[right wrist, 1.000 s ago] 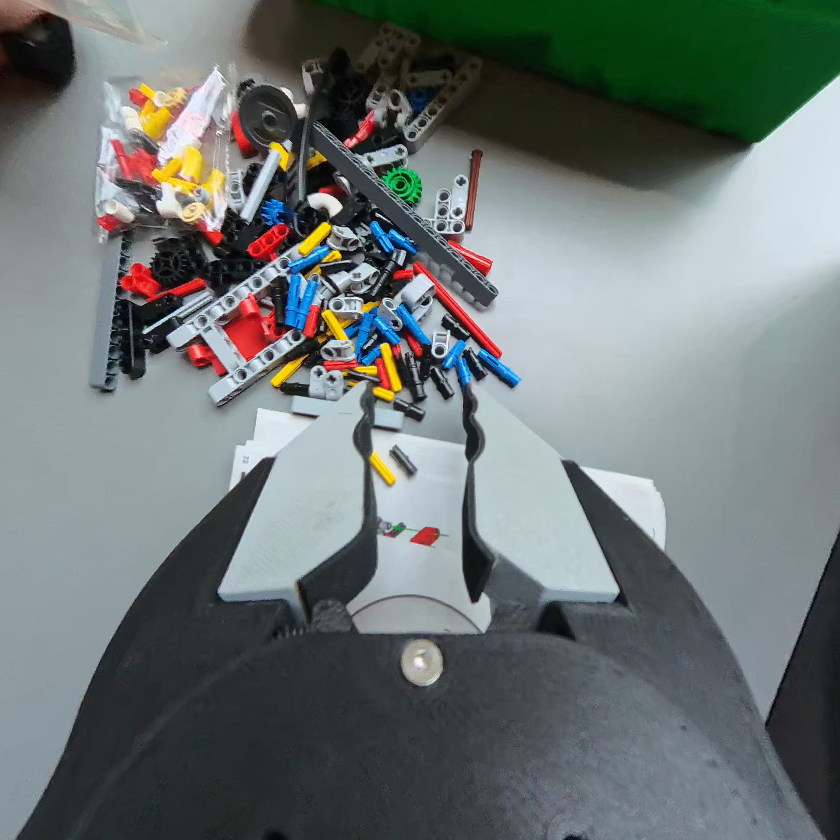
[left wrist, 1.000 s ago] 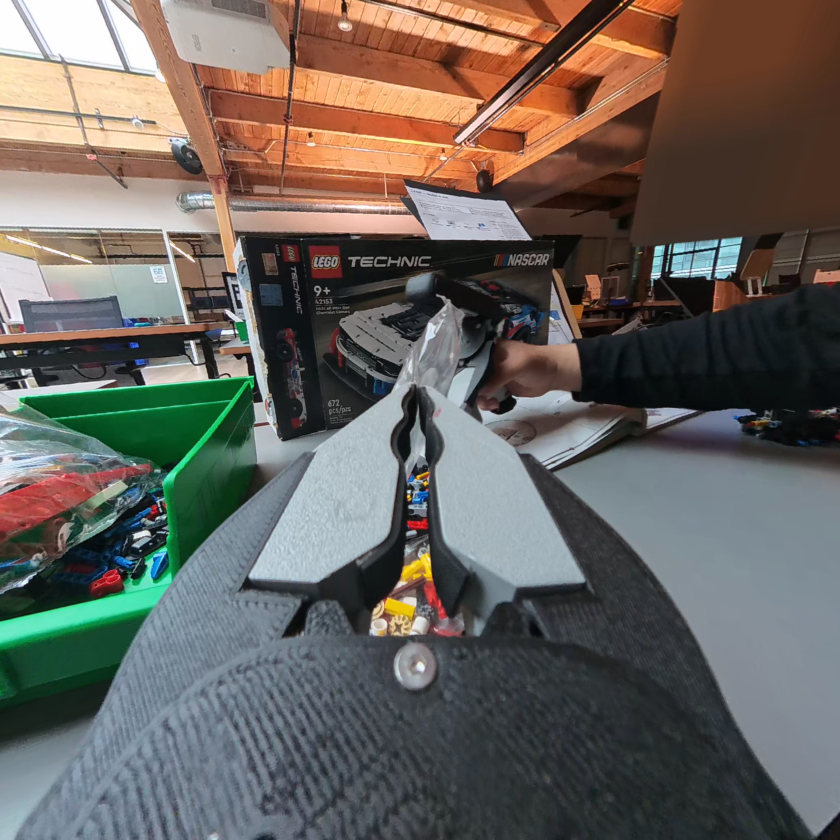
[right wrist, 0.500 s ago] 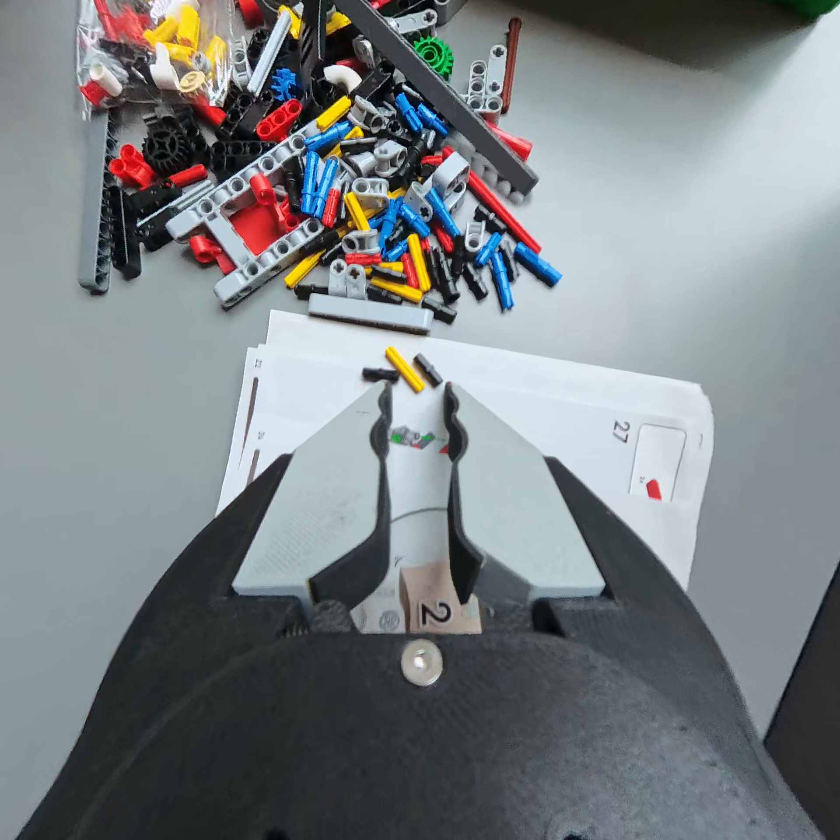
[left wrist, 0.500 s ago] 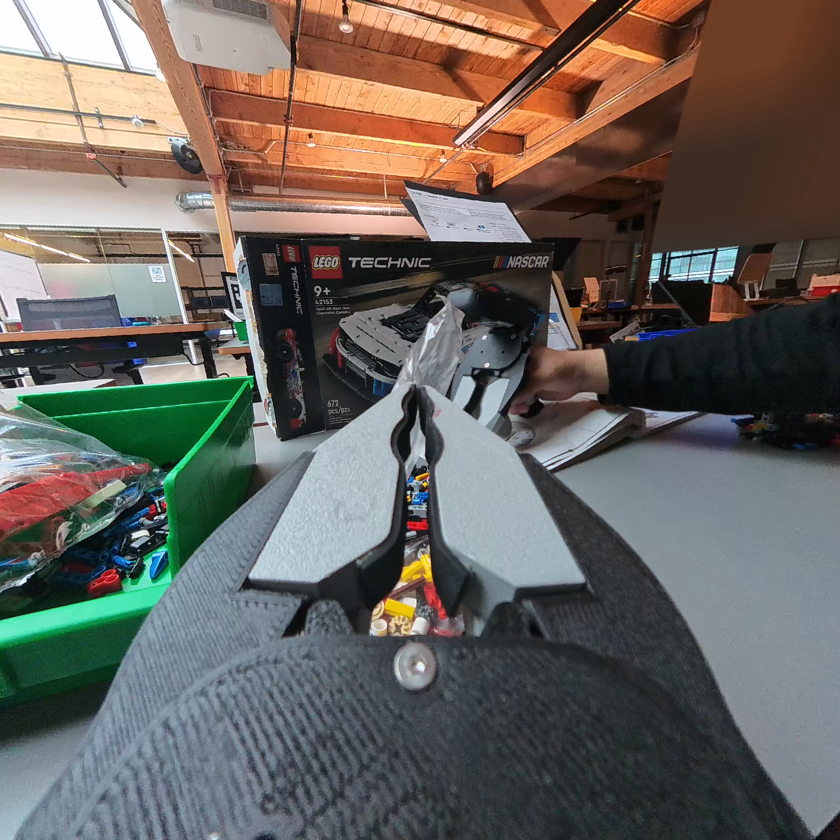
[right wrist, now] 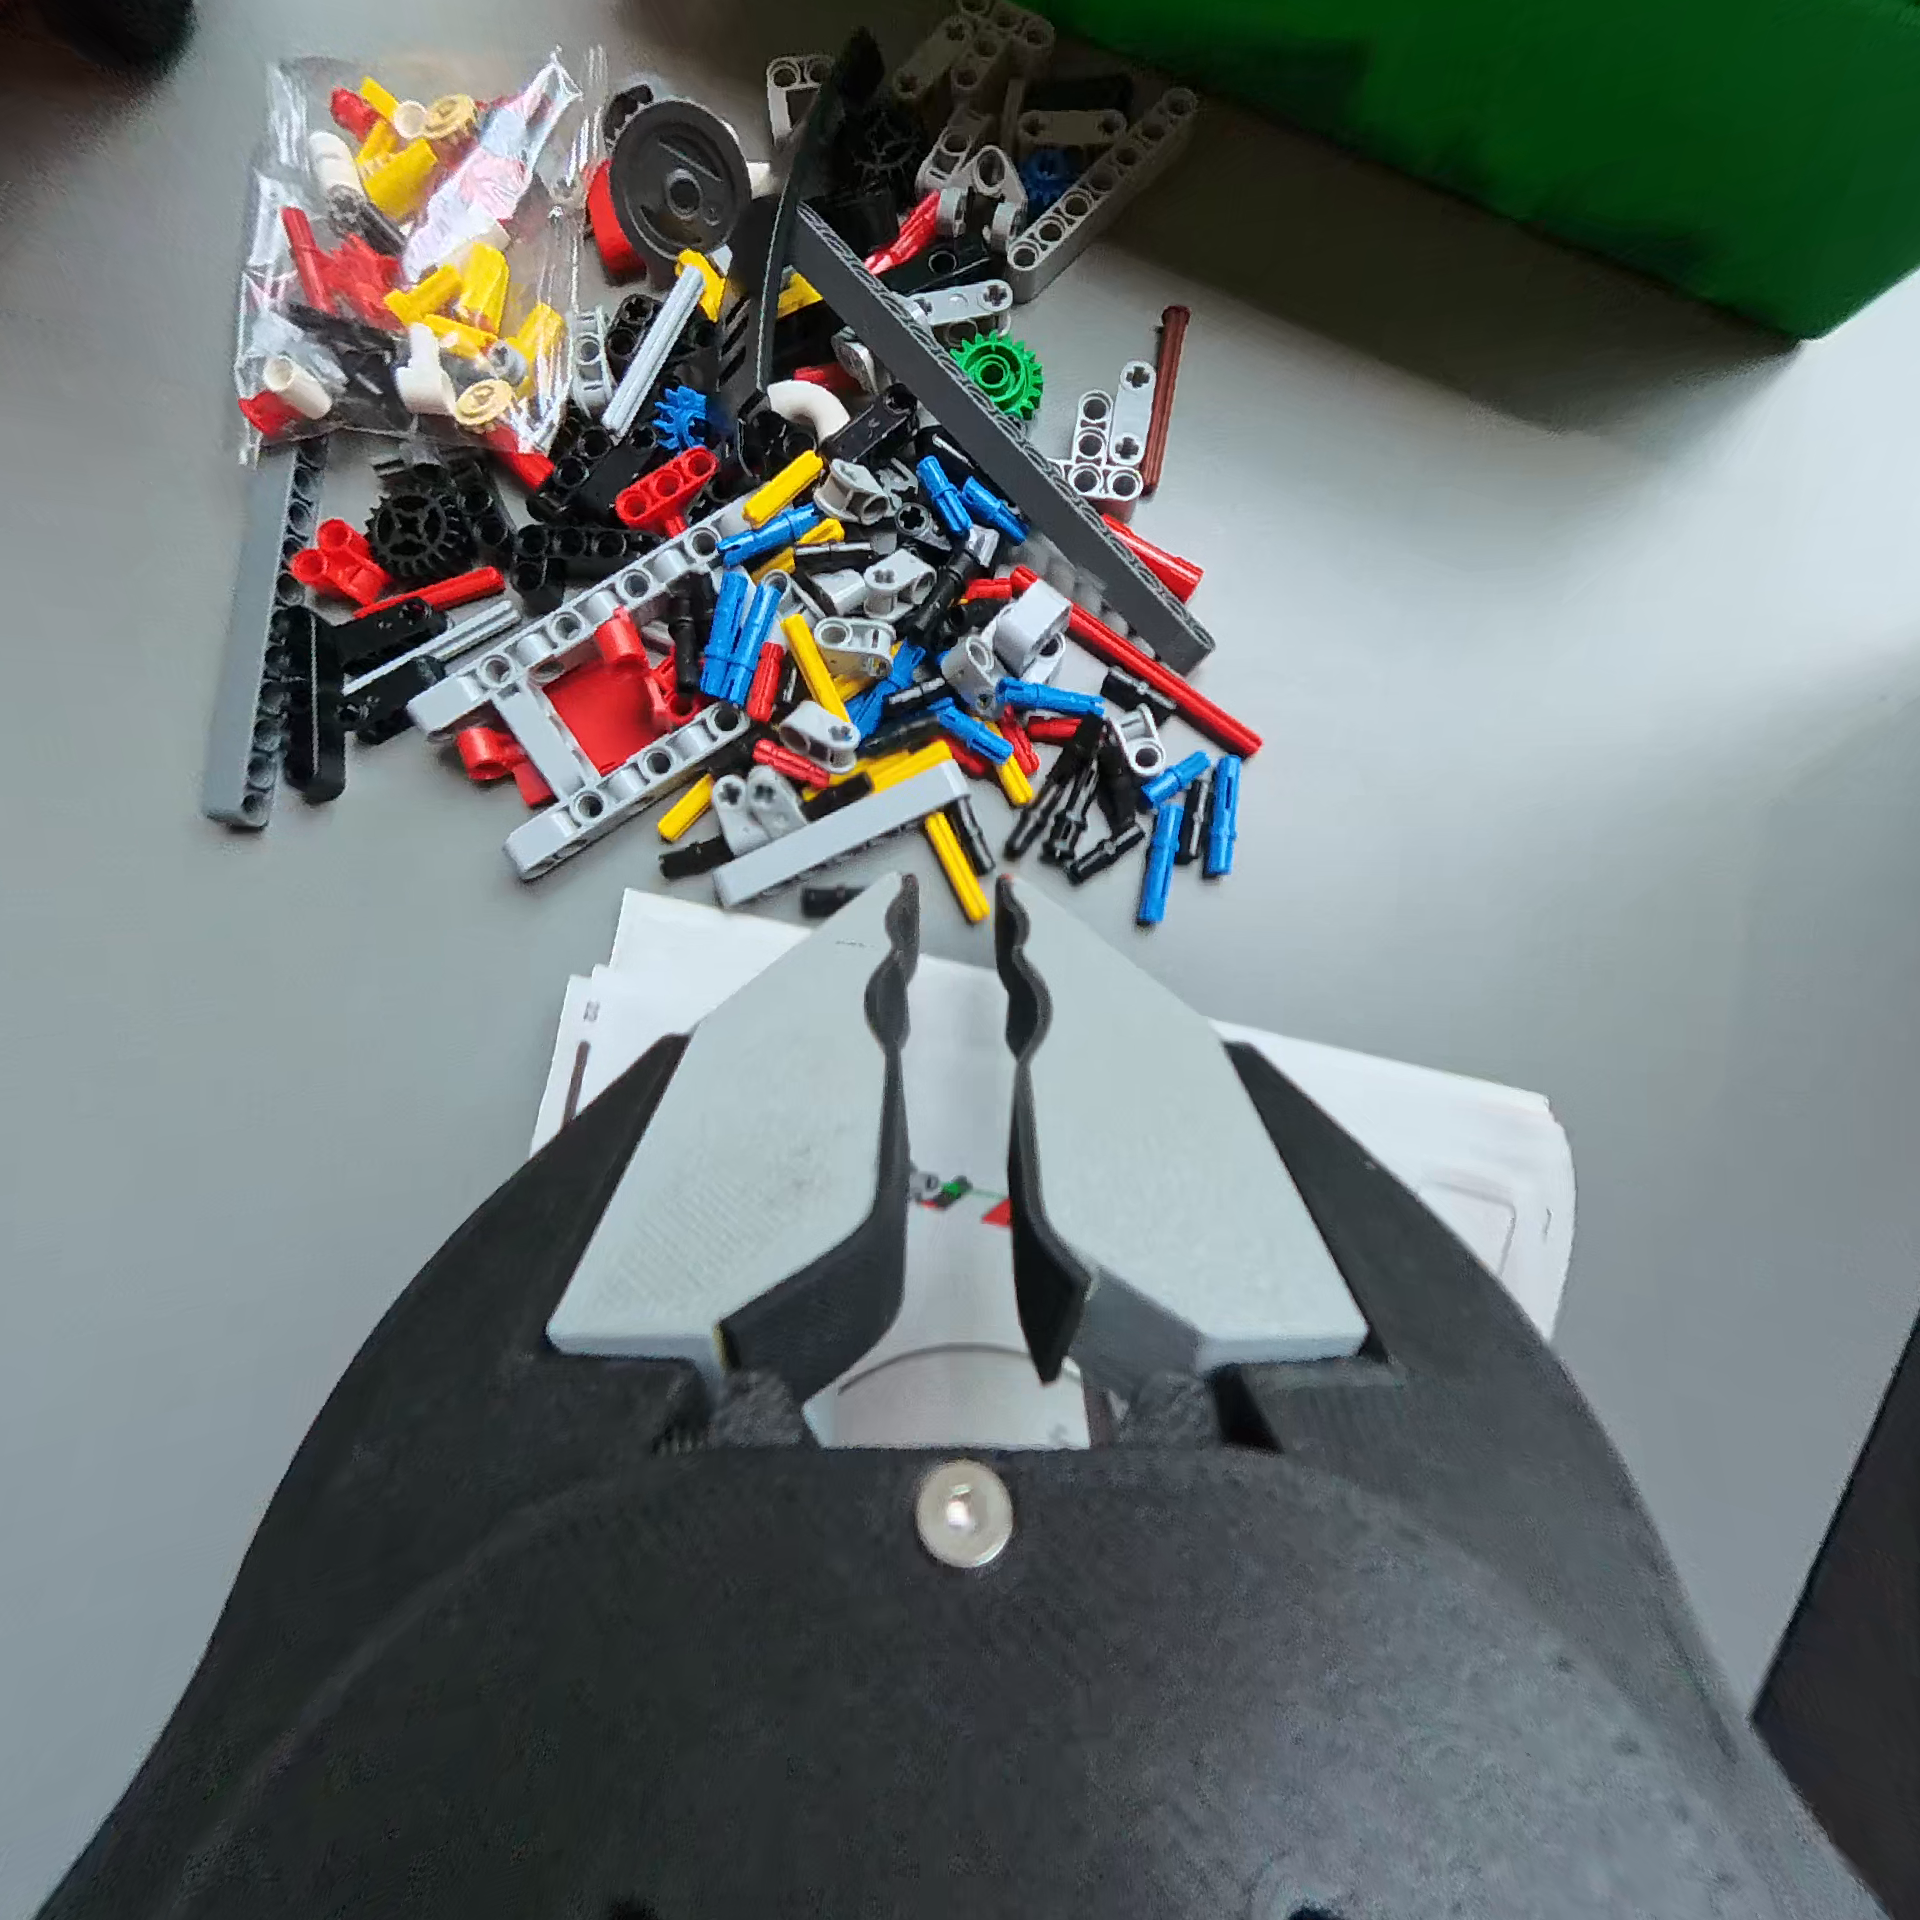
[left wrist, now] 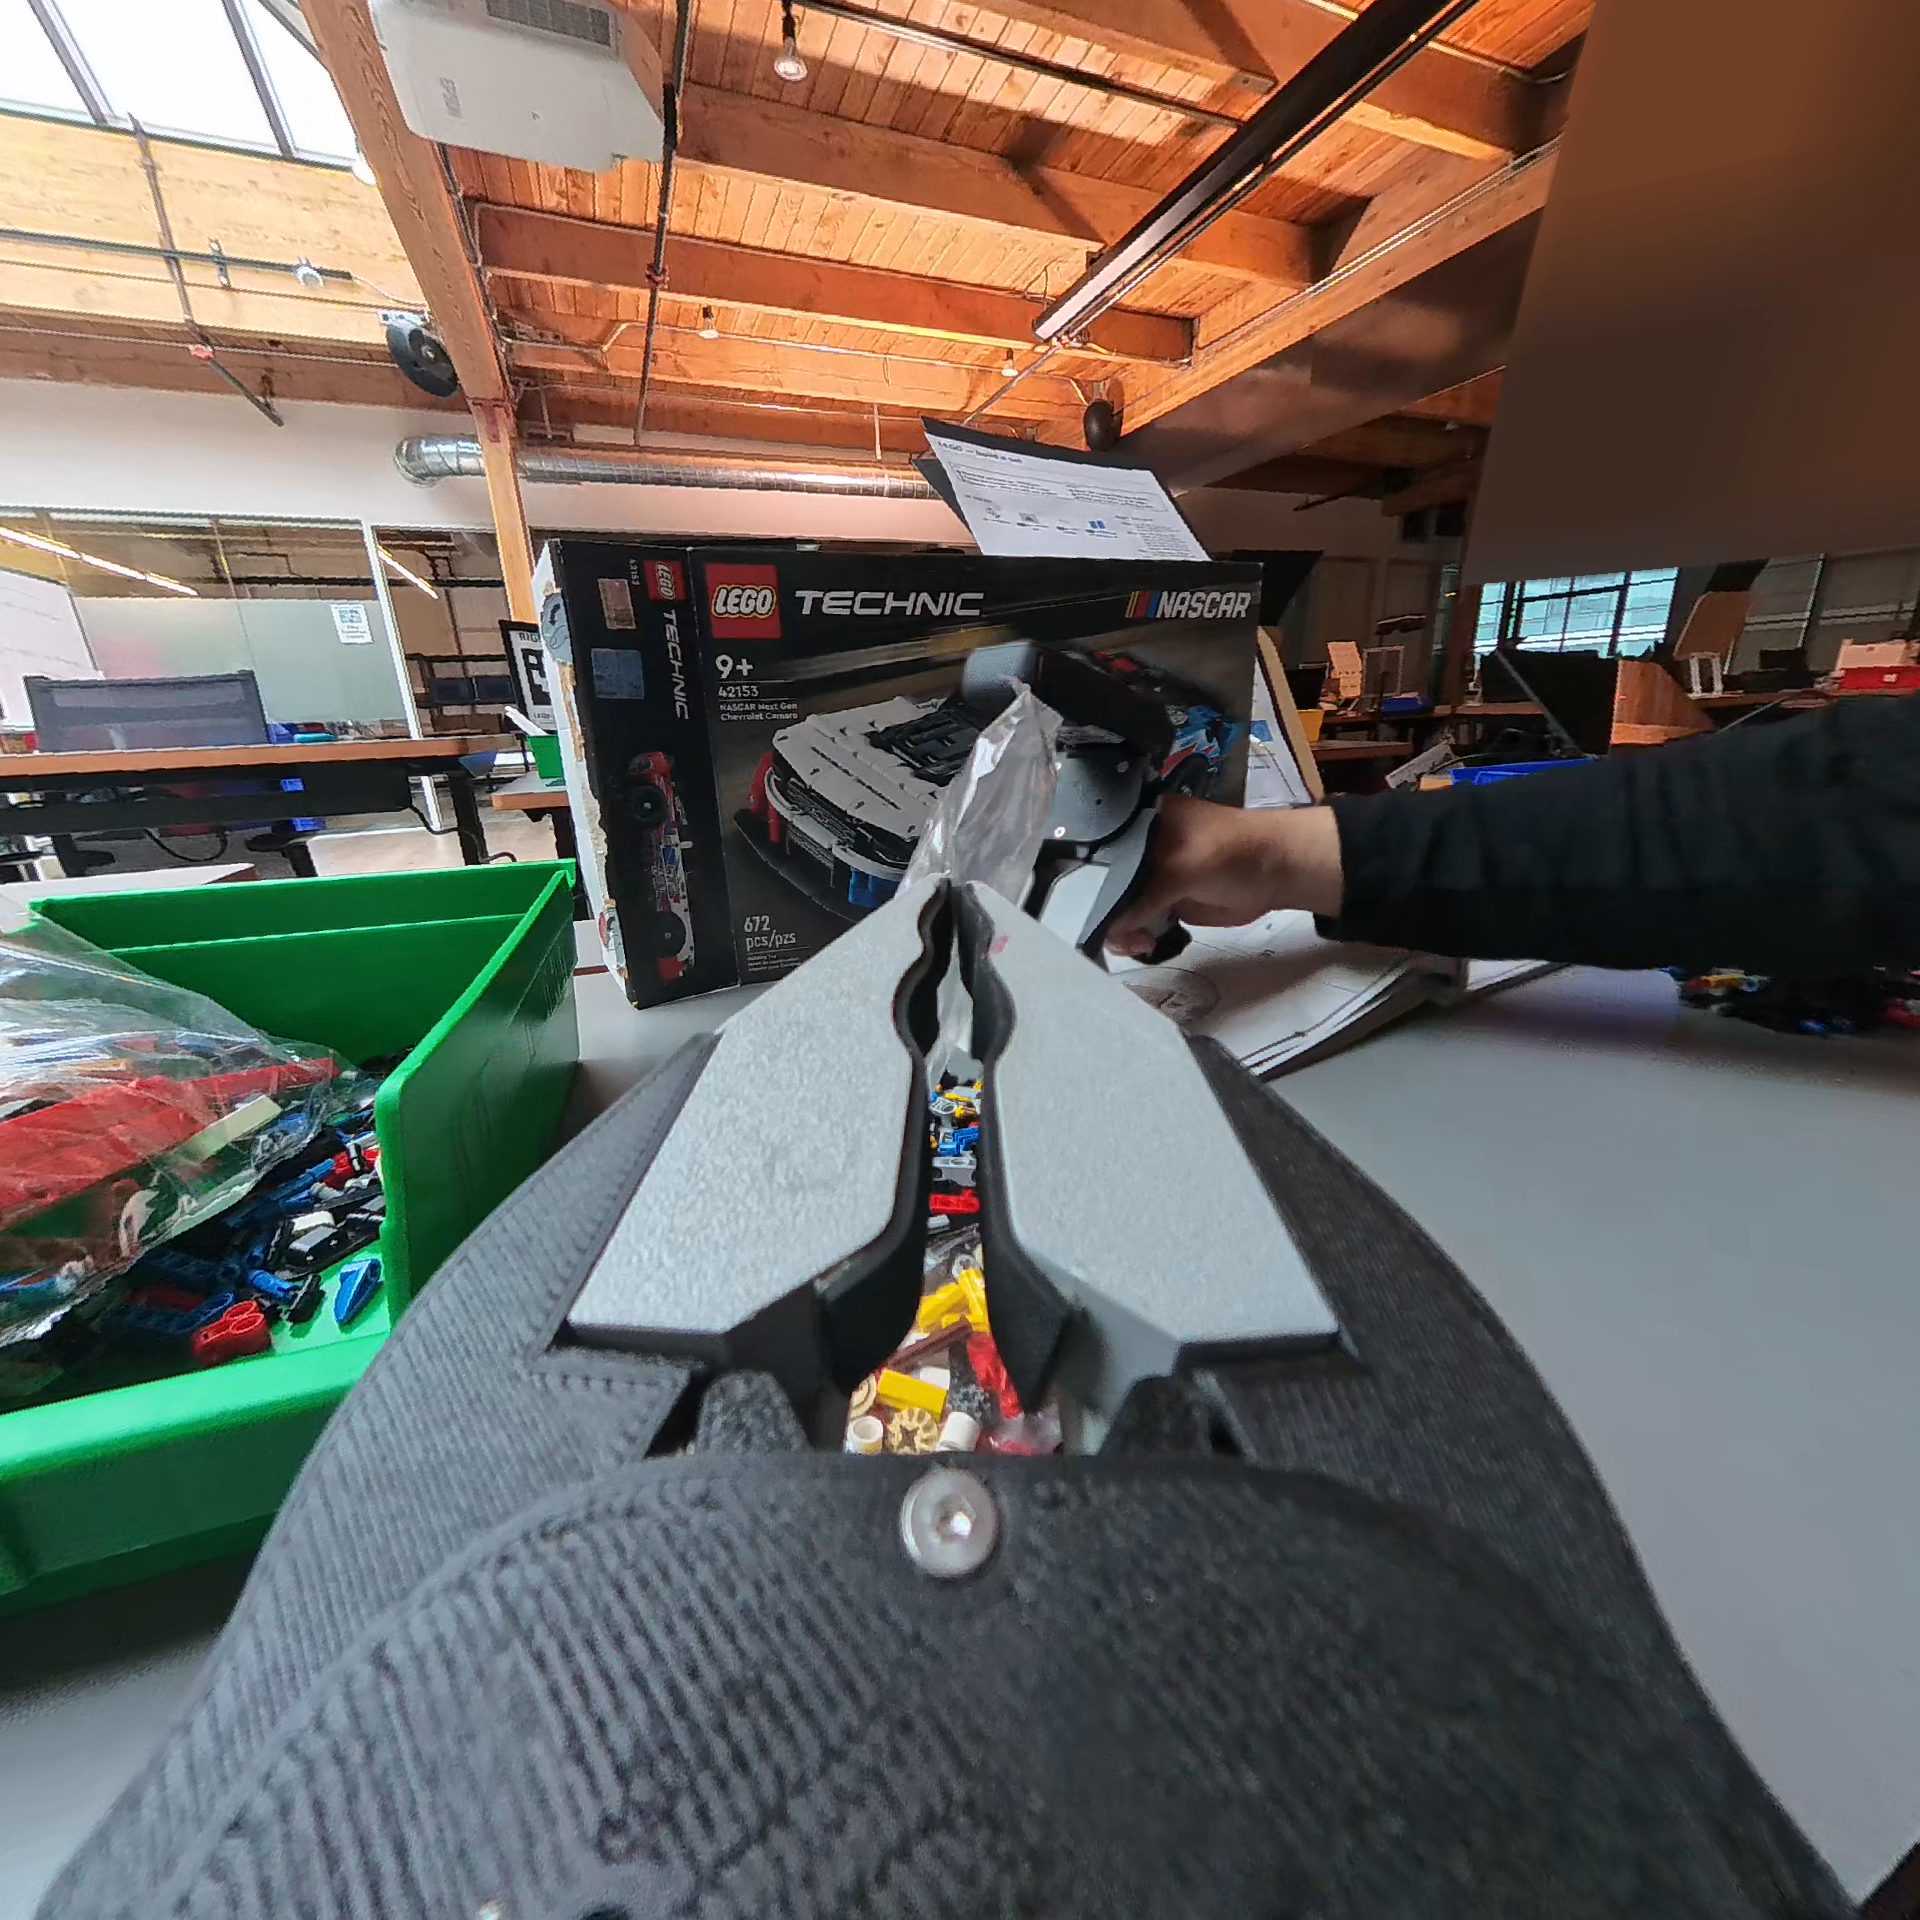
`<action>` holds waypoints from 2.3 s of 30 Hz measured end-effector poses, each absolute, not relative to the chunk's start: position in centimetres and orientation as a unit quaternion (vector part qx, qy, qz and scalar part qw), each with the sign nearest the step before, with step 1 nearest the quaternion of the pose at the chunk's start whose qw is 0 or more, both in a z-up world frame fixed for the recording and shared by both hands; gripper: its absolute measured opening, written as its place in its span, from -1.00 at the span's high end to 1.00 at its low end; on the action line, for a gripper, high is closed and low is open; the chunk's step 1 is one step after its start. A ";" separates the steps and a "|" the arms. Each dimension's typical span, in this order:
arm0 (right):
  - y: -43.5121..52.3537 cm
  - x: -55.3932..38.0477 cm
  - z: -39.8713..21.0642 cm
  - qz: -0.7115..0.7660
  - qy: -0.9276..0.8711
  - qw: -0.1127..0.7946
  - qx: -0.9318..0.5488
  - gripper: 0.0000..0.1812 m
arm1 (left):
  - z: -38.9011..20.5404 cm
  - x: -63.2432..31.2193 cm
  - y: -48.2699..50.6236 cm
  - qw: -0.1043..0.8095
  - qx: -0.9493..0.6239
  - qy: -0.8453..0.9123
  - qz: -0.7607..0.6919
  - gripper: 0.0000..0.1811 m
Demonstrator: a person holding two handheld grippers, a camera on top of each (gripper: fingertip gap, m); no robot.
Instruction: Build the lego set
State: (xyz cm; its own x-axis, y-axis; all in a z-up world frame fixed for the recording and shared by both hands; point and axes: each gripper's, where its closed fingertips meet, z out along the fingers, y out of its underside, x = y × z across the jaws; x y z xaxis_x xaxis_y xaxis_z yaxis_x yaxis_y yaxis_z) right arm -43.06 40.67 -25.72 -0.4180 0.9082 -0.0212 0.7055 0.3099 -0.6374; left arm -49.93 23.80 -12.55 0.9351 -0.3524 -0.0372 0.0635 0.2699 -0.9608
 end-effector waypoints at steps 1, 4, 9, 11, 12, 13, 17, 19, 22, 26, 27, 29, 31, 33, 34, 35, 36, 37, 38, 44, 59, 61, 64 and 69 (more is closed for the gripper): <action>40.8 -42.6 -25.4 0.294 -0.788 0.174 -0.513 0.87 | -12.5 -49.9 23.8 0.788 -0.589 0.122 -0.132 1.00; 40.4 -41.2 -25.1 0.307 -0.785 0.160 -0.514 0.86 | -12.5 -50.0 23.7 0.789 -0.587 0.122 -0.132 1.00; 39.6 -41.2 -26.4 0.301 -0.787 0.157 -0.514 0.88 | -12.5 -50.0 23.7 0.790 -0.586 0.122 -0.131 1.00; 39.2 -42.0 -26.5 0.313 -0.779 0.161 -0.518 0.88 | -12.5 -50.0 23.7 0.790 -0.587 0.122 -0.132 1.00; 38.9 -42.3 -26.5 0.320 -0.776 0.161 -0.519 0.87 | -12.5 -50.0 23.7 0.790 -0.586 0.121 -0.132 1.00; 38.7 -42.5 -26.4 0.327 -0.772 0.160 -0.520 0.87 | -12.5 -50.0 23.6 0.790 -0.586 0.122 -0.133 1.00; 38.4 -41.7 -24.4 0.357 -0.746 0.185 -0.531 0.87 | -12.4 -50.2 23.6 0.791 -0.583 0.118 -0.141 1.00; 38.1 -40.4 -22.9 0.382 -0.723 0.205 -0.539 0.87 | -12.4 -50.4 23.6 0.790 -0.585 0.113 -0.145 1.00; 37.6 -37.6 -21.9 0.389 -0.694 0.233 -0.559 0.87 | -12.5 -50.5 23.9 0.785 -0.591 0.108 -0.152 1.00; 35.2 -34.4 -20.8 0.406 -0.677 0.261 -0.556 0.71 | -12.7 -50.1 24.7 0.755 -0.612 0.075 -0.223 1.00; 34.6 -33.8 -20.2 0.408 -0.674 0.264 -0.556 0.64 | -12.5 -49.3 24.7 0.742 -0.610 0.064 -0.269 1.00; 32.7 -32.9 -18.3 0.431 -0.663 0.270 -0.549 0.54 | -11.6 -47.0 24.7 0.719 -0.606 0.056 -0.335 1.00; 30.0 -32.0 -16.4 0.462 -0.656 0.265 -0.535 0.37 | -11.0 -43.3 24.4 0.699 -0.612 0.090 -0.360 1.00; 27.2 -30.9 -15.3 0.472 -0.662 0.266 -0.518 0.32 | -10.7 -39.2 23.8 0.679 -0.620 0.125 -0.372 1.00; 25.8 -30.2 -15.0 0.476 -0.665 0.268 -0.510 0.40 | -10.5 -37.4 23.4 0.673 -0.618 0.130 -0.386 1.00; 24.6 -29.5 -15.0 0.476 -0.665 0.271 -0.508 0.46 | -10.2 -35.9 22.9 0.669 -0.610 0.132 -0.403 1.00; 23.7 -28.8 -15.1 0.473 -0.665 0.274 -0.510 0.46 | -9.9 -34.5 22.4 0.666 -0.602 0.133 -0.420 1.00; 22.7 -27.9 -15.2 0.472 -0.665 0.273 -0.511 0.50 | -9.9 -33.2 21.9 0.662 -0.598 0.137 -0.432 1.00; 21.8 -26.9 -15.3 0.472 -0.665 0.275 -0.510 0.60 | -10.1 -31.9 21.4 0.654 -0.599 0.143 -0.440 1.00; 20.8 -22.2 -16.7 0.457 -0.625 0.308 -0.553 0.42 | -12.2 -26.8 19.8 0.613 -0.601 0.161 -0.487 1.00; 20.8 -16.1 -14.1 0.457 -0.556 0.375 -0.585 1.00 | -13.5 -21.6 19.3 0.590 -0.602 0.194 -0.503 1.00; 20.9 -14.8 -13.8 0.443 -0.548 0.385 -0.596 1.00 | -13.6 -21.3 19.4 0.588 -0.603 0.199 -0.501 1.00; 21.3 -12.1 -12.8 0.421 -0.523 0.415 -0.614 1.00 | -14.0 -21.3 19.5 0.588 -0.608 0.203 -0.493 1.00; 24.9 -3.2 -11.1 0.295 -0.452 0.513 -0.667 1.00 | -15.4 -21.5 19.9 0.589 -0.633 0.223 -0.449 1.00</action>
State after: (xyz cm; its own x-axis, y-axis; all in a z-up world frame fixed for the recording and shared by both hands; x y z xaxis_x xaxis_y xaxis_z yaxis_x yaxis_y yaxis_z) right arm -3.24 24.94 -11.08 0.4161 0.9066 0.0701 0.3006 -0.0644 -0.9516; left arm -21.54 19.89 -15.35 0.4974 -0.8120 0.3053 0.2461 -0.2054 -0.9472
